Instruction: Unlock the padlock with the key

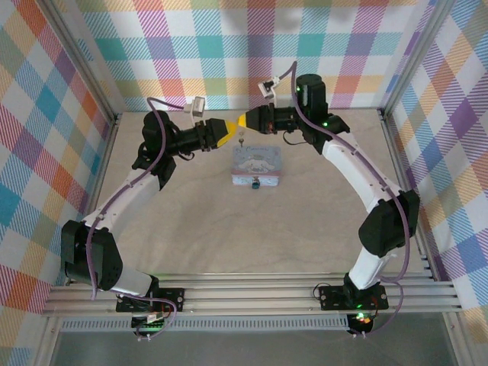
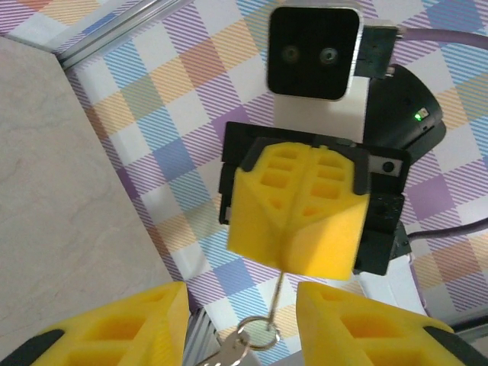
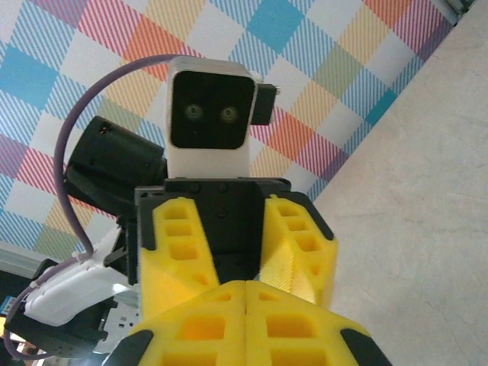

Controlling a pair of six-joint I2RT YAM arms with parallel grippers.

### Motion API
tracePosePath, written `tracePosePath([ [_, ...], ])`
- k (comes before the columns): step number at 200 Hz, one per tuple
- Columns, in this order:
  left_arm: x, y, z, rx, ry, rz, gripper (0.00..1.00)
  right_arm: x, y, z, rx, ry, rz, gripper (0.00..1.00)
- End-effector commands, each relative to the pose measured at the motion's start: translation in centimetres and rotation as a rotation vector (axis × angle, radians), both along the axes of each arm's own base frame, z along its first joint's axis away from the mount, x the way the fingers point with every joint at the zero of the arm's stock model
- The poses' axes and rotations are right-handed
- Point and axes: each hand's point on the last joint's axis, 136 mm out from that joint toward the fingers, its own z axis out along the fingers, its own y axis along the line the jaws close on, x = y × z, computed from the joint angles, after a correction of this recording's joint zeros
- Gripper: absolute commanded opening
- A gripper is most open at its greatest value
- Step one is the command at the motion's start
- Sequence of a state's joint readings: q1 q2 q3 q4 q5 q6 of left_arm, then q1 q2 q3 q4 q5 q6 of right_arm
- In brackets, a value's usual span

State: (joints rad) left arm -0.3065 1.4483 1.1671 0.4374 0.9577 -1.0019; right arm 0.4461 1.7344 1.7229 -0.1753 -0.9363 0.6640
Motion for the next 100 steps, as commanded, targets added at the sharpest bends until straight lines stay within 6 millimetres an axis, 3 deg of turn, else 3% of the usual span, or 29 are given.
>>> tracePosePath([
  [1,-0.9,-0.8,1.1,-0.038,-0.045,-0.042,0.41,0.3,0.0,0.0,0.003,-0.023,0.008,0.0],
  [77,-1.1,-2.0,-0.5,-0.029,0.002,-0.065,0.31,0.8,0.1,-0.1,0.004,-0.029,-0.012,0.0],
  [100,-1.3,-2.1,-0.9,-0.016,0.011,-0.068,0.21,0.7,0.0,-0.1,0.005,-0.026,-0.014,0.0],
])
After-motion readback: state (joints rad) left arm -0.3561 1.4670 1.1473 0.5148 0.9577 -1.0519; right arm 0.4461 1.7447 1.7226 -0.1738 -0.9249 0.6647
